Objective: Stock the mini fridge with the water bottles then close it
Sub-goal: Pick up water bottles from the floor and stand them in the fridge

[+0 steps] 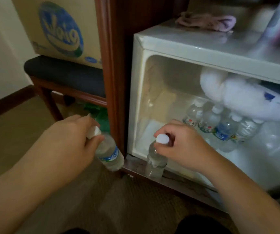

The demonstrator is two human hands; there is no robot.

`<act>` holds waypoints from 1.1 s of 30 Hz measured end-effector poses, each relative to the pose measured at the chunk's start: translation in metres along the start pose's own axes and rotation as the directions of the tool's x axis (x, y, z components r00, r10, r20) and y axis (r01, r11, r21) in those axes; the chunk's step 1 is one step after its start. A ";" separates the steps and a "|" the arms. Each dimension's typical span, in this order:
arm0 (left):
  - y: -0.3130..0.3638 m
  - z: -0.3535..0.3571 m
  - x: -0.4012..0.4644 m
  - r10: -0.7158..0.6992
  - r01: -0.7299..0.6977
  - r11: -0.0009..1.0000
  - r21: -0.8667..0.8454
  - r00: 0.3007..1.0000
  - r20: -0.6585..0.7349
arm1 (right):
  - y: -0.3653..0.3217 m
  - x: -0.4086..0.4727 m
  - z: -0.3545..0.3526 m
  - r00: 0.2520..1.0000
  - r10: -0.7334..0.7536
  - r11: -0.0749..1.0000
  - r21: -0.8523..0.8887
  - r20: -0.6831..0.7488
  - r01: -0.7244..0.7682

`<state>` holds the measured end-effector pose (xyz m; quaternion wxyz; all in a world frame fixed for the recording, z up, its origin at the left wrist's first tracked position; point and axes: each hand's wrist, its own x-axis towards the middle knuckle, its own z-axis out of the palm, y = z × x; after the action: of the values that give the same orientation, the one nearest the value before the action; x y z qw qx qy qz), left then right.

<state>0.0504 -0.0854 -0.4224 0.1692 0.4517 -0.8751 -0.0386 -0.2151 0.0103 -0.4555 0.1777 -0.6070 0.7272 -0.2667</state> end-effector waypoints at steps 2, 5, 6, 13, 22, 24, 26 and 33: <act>0.022 0.007 0.011 0.052 -0.052 0.997 -0.052 0.999 0.004 | 0.018 0.005 -0.013 0.992 0.044 0.999 0.001 -0.122 -0.044; 0.049 0.021 0.024 0.121 -0.121 0.986 -0.113 0.993 0.000 | 0.043 0.021 -0.017 0.963 0.073 0.994 -0.056 -0.260 -0.091; 0.055 0.026 0.028 0.139 -0.139 0.982 -0.129 0.990 -0.007 | 0.050 0.029 -0.015 0.953 0.056 0.991 -0.100 -0.299 -0.089; 0.079 0.055 0.052 0.203 -0.210 0.966 -0.153 0.977 -0.063 | 0.077 0.088 -0.004 0.951 -0.095 0.871 -0.488 -0.294 -0.064; 0.083 0.065 0.076 0.204 -0.212 0.971 -0.111 0.976 -0.076 | 0.064 0.129 -0.026 0.984 0.060 0.720 -0.675 -0.170 -0.161; 0.081 0.067 0.077 0.208 -0.213 0.971 -0.104 0.976 -0.065 | 0.069 0.133 -0.030 0.982 0.081 0.713 -0.679 -0.171 -0.177; 0.080 0.068 0.078 0.207 -0.212 0.972 -0.103 0.977 -0.050 | 0.073 0.134 -0.032 0.980 0.106 0.719 -0.668 -0.170 -0.194; 0.089 0.073 0.091 0.214 -0.216 0.972 -0.094 0.976 -0.036 | 0.091 0.121 -0.022 0.952 -0.035 0.740 -0.648 -0.305 -0.180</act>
<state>-0.0915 -0.1123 -0.4482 0.2056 0.3460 -0.9137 -0.0571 -0.3241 -0.0929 -0.4848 -0.1529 -0.5537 0.8156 -0.0693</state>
